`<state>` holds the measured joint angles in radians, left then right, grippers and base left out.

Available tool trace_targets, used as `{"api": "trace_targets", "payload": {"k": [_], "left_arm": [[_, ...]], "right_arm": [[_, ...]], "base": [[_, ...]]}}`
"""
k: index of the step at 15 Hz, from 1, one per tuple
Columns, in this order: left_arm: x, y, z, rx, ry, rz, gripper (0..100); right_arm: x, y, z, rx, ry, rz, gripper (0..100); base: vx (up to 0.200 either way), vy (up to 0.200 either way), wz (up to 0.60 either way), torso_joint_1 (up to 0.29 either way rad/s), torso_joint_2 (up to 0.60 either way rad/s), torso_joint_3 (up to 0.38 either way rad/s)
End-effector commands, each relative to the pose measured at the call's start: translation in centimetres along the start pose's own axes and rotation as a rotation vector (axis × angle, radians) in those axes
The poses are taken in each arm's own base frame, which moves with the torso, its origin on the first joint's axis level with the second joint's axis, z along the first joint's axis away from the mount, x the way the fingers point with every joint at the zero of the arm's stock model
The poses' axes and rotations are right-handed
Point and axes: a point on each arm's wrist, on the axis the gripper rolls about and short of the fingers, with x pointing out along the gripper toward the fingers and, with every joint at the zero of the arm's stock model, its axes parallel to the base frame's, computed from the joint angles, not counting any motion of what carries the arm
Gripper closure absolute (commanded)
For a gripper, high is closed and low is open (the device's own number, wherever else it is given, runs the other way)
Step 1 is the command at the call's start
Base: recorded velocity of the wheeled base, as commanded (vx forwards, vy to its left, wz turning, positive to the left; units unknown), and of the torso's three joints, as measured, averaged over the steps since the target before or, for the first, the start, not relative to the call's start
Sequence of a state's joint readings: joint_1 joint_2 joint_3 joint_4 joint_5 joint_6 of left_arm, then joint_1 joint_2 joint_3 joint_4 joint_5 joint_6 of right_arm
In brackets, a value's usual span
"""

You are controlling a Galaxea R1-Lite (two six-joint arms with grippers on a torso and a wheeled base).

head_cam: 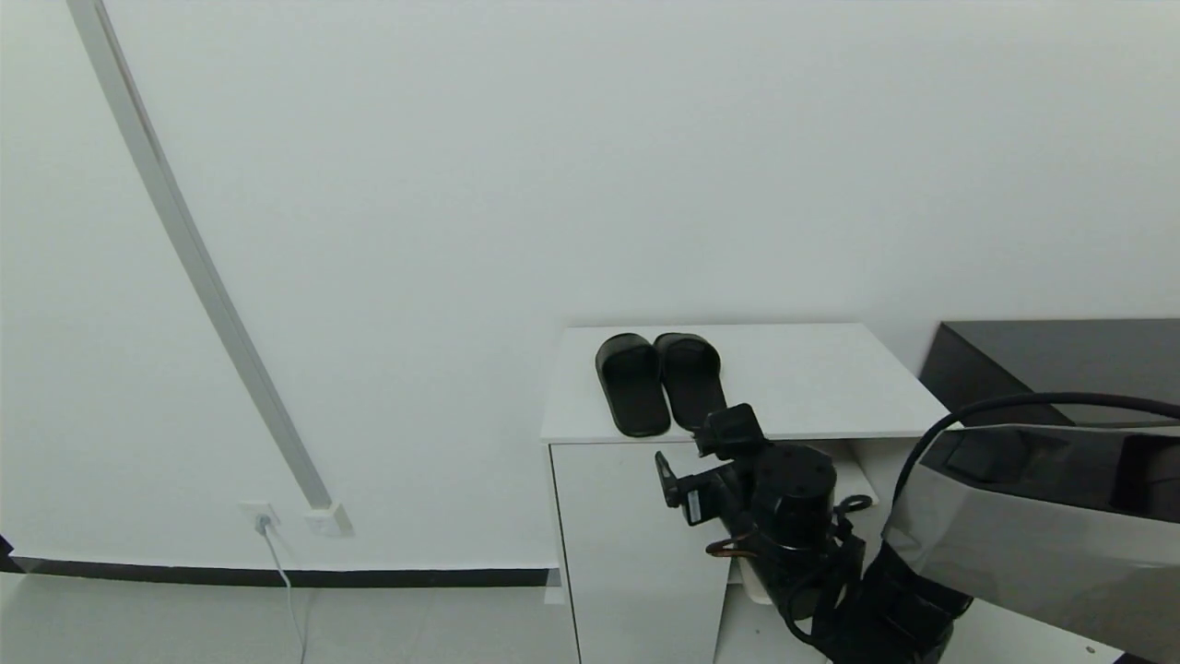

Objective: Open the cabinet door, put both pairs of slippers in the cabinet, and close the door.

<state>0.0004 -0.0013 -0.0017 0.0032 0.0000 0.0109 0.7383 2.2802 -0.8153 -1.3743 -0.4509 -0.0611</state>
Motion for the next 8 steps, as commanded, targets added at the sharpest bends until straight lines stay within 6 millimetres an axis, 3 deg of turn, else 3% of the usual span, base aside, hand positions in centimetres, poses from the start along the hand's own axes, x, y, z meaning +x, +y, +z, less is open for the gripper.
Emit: {"api": "trace_targets", "payload": {"k": [1,2,4,8], "left_arm": [[0.0,0.0,0.0,0.0,0.001,0.001,100],[0.0,0.0,0.0,-0.002,0.001,0.001,100],[0.0,0.0,0.0,-0.002,0.001,0.001,100],[0.0,0.0,0.0,-0.002,0.001,0.001,100]], "right_arm": [[0.6,0.4,4.5,0.102,-0.042,0.006,0],[0.9,0.3,6.7,0.159,0.037,-0.003,0],[1.2,0.5,8.8,0.201,0.085,-0.077,0],[1.0,1.3,8.9,0.193,0.094,-0.103,0]], "base": [[0.0,0.0,0.0,0.0,0.0,0.0],[0.0,0.0,0.0,0.0,0.0,0.0],[0.0,0.0,0.0,0.0,0.0,0.0],[0.0,0.0,0.0,0.0,0.0,0.0]]}}
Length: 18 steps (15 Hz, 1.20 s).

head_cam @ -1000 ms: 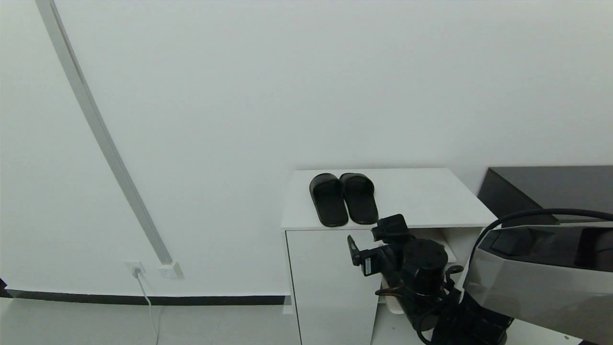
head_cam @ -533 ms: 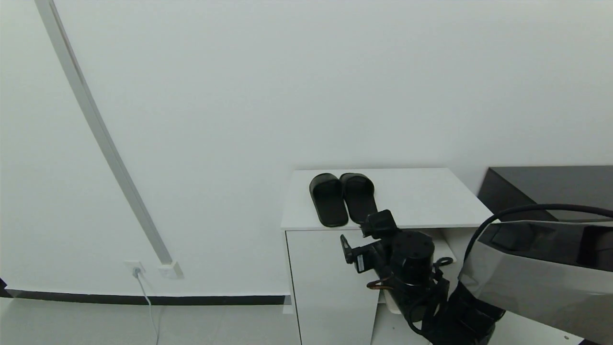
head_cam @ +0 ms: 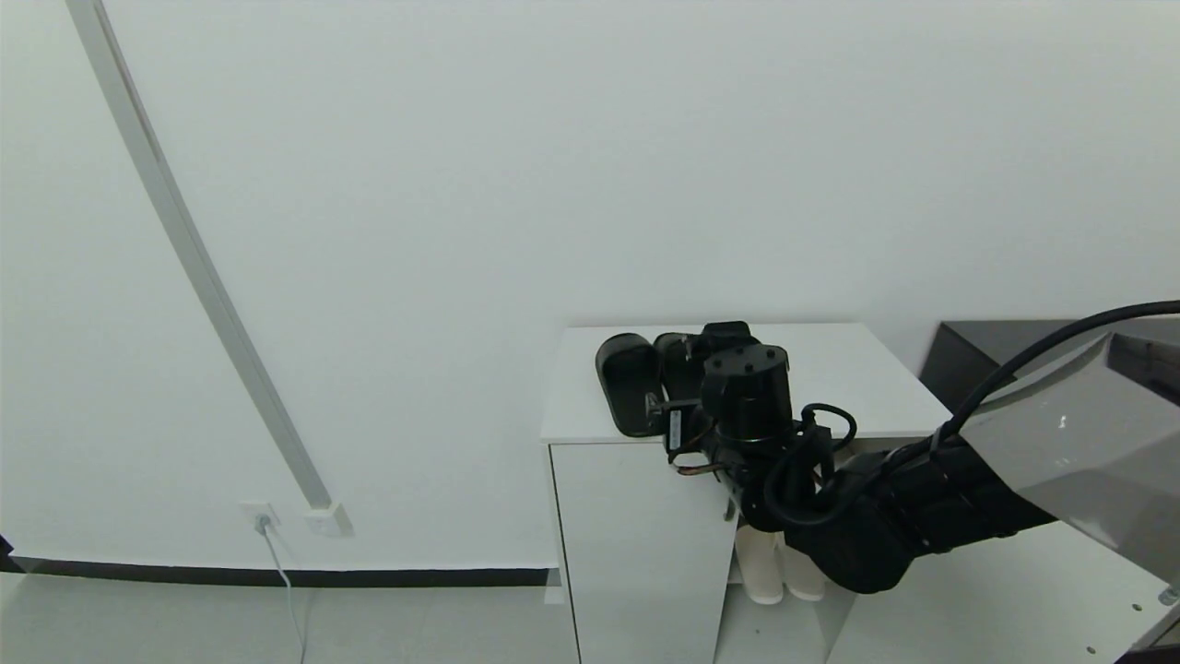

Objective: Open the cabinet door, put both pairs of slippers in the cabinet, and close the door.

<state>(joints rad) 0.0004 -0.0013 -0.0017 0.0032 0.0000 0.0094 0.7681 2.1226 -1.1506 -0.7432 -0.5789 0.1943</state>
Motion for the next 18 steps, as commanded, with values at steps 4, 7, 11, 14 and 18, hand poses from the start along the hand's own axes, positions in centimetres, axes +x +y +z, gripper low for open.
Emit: {"api": "trace_targets", "payload": {"k": [4,7,11,14,18], "left_arm": [[0.0,0.0,0.0,0.001,0.001,-0.002,100],[0.0,0.0,0.0,0.0,0.001,0.001,100],[0.0,0.0,0.0,0.0,0.001,0.001,100],[0.0,0.0,0.0,0.0,0.001,0.0,100],[0.0,0.0,0.0,0.0,0.001,0.001,100]], "right_arm": [[-0.3,0.2,0.3,0.008,-0.013,-0.003,0],[-0.4,0.2,0.2,0.013,-0.019,-0.002,0],[-0.6,0.2,-0.5,-0.001,-0.003,-0.011,0],[-0.2,0.4,-1.7,-0.009,0.007,-0.012,0],[1.3,0.9,-3.6,-0.021,0.02,-0.011,0]], "base": [[0.15,0.0,0.0,-0.003,0.0,0.001],[0.2,0.0,0.0,0.011,0.0,0.002],[0.0,0.0,0.0,0.0,0.0,0.0],[0.0,0.0,0.0,0.0,0.0,0.0],[0.0,0.0,0.0,0.0,0.0,0.0]]}}
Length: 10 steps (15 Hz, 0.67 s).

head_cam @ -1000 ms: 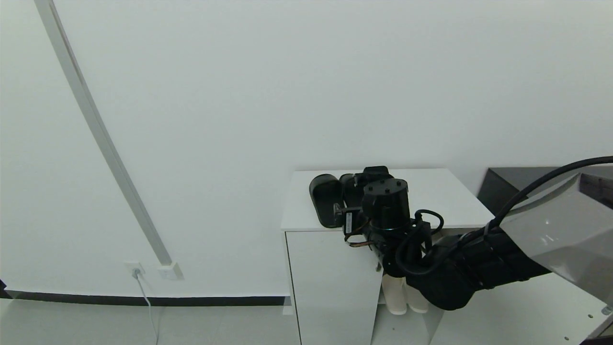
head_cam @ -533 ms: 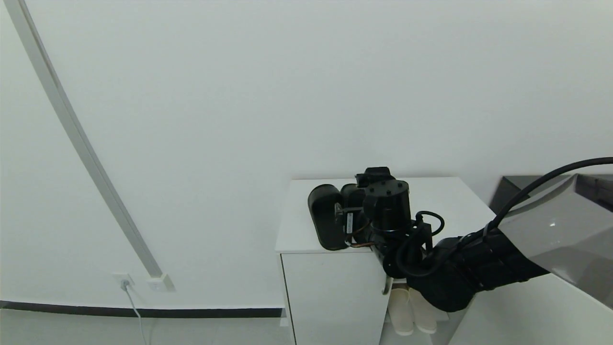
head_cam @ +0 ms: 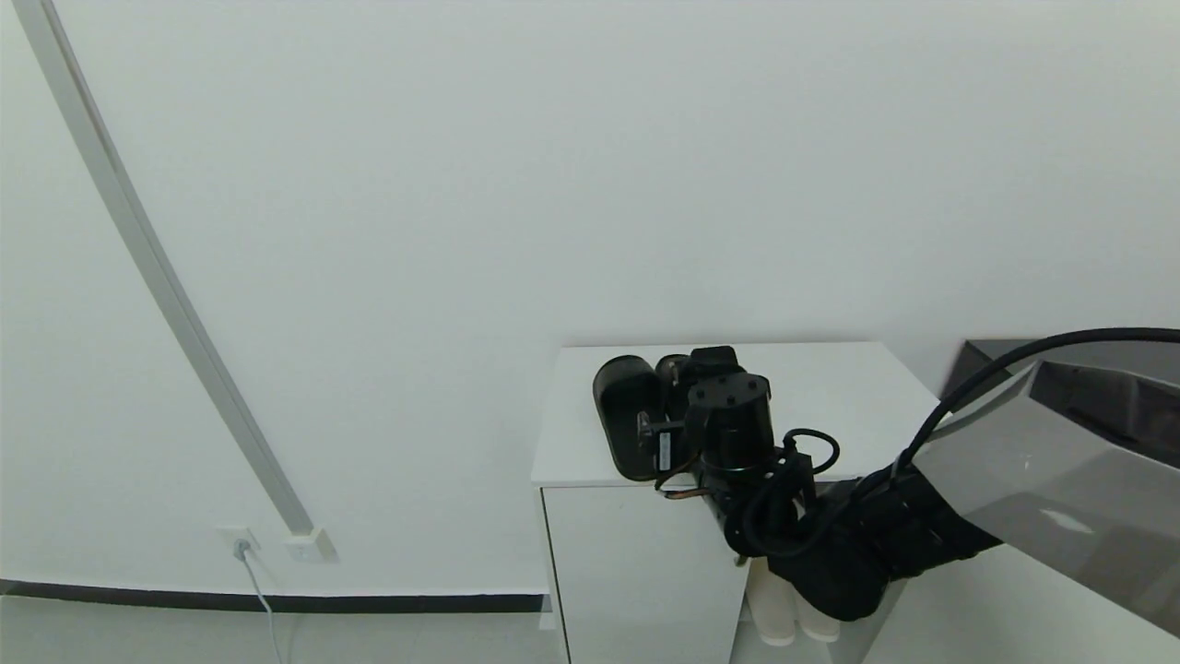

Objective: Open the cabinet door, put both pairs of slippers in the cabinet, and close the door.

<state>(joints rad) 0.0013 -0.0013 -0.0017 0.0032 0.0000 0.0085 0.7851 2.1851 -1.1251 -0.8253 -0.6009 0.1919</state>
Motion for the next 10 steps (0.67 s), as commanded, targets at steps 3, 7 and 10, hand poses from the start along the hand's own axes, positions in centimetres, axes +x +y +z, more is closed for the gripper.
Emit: {"api": "trace_targets", "payload": {"k": [3,7,10], "left_arm": [[0.0,0.0,0.0,-0.001,0.001,0.0,100],[0.0,0.0,0.0,-0.001,0.001,0.0,100],[0.0,0.0,0.0,-0.001,0.001,0.0,100]], "right_arm": [[2.7,0.6,-1.5,-0.009,0.006,-0.013,0],[6.1,-0.1,-1.2,-0.031,0.019,-0.014,0],[8.0,-0.4,-0.9,-0.029,0.034,-0.017,0]], "base": [[0.0,0.0,0.0,0.0,0.0,0.0],[0.0,0.0,0.0,0.0,0.0,0.0],[0.0,0.0,0.0,0.0,0.0,0.0]]}}
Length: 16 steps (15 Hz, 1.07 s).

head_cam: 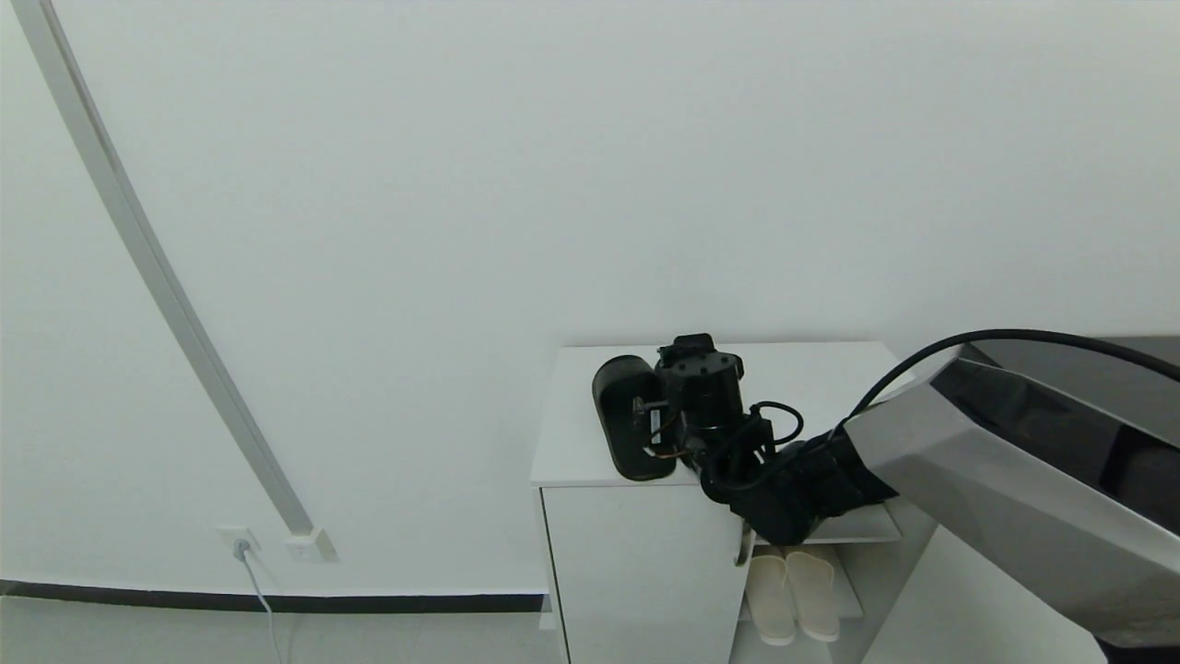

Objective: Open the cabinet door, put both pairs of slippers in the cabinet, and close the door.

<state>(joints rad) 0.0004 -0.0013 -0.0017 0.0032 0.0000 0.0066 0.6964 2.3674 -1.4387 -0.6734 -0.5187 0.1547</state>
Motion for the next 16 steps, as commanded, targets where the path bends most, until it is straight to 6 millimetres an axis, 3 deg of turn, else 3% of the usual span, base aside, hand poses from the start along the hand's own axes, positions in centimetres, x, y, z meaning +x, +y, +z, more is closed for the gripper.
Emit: {"api": "trace_targets", "payload": {"k": [1,10,15,16], "left_arm": [[0.0,0.0,0.0,0.001,0.001,0.001,100],[0.0,0.0,0.0,0.001,0.001,0.001,100],[0.0,0.0,0.0,0.001,0.001,0.001,100],[0.0,0.0,0.0,0.001,0.001,0.0,100]], "right_arm": [[1.7,-0.2,-0.4,0.004,0.008,-0.013,0],[6.3,0.0,-1.5,0.014,0.012,-0.02,0],[7.4,-0.5,-1.0,0.029,-0.011,-0.011,0],[7.5,-0.5,-1.1,0.027,-0.013,-0.011,100]], "base": [[0.0,0.0,0.0,0.0,0.0,0.0],[0.0,0.0,0.0,0.0,0.0,0.0],[0.0,0.0,0.0,0.0,0.0,0.0],[0.0,0.0,0.0,0.0,0.0,0.0]]}}
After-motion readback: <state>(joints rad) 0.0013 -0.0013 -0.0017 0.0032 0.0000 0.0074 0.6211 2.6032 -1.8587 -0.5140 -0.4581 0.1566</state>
